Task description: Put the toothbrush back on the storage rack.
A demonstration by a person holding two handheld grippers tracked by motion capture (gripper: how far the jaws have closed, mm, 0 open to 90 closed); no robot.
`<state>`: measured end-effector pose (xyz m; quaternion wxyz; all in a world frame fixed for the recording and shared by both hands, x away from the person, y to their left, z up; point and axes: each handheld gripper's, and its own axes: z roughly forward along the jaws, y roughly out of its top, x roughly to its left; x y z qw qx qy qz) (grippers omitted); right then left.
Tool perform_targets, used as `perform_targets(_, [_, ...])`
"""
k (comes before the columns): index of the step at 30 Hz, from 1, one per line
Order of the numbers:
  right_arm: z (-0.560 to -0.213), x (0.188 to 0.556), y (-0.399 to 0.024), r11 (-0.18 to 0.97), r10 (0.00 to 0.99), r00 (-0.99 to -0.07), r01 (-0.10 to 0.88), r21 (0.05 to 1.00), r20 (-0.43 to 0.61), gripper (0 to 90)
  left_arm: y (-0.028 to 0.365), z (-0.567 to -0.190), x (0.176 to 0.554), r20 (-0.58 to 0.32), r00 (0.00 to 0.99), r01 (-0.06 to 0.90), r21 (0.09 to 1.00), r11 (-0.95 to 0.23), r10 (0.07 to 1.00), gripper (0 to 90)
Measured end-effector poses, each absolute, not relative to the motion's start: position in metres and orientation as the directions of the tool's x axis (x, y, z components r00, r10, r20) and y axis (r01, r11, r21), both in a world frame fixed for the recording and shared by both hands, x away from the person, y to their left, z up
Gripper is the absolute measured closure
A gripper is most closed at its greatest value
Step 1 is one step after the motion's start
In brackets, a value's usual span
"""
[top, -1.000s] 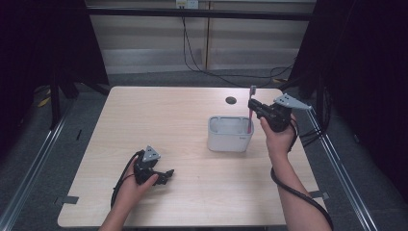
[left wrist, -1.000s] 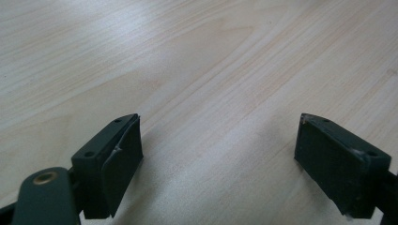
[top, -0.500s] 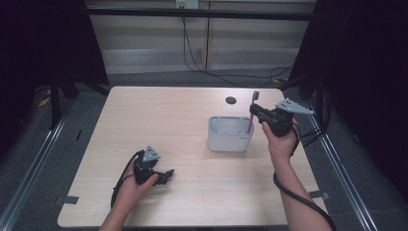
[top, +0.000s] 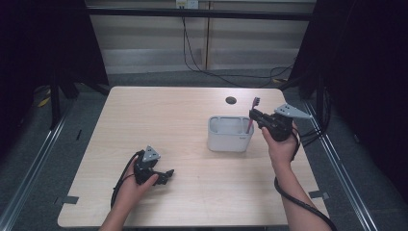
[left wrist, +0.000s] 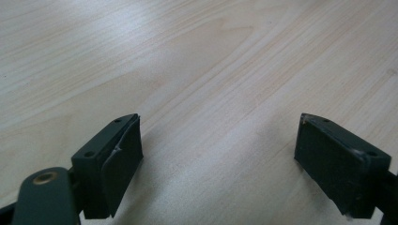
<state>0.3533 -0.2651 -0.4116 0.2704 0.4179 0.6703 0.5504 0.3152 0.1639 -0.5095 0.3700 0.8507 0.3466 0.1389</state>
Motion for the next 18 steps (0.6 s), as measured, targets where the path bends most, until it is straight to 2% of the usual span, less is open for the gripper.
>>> perform_targets(18, [-0.4212, 0.347, -0.2635, 0.079, 0.846, -0.527, 0.271, 0.959, 0.079, 82.5, 0.164, -0.5094, 0.3153, -0.017, 0.721, 0.485, 0.726, -0.488, 0.692, 15.0])
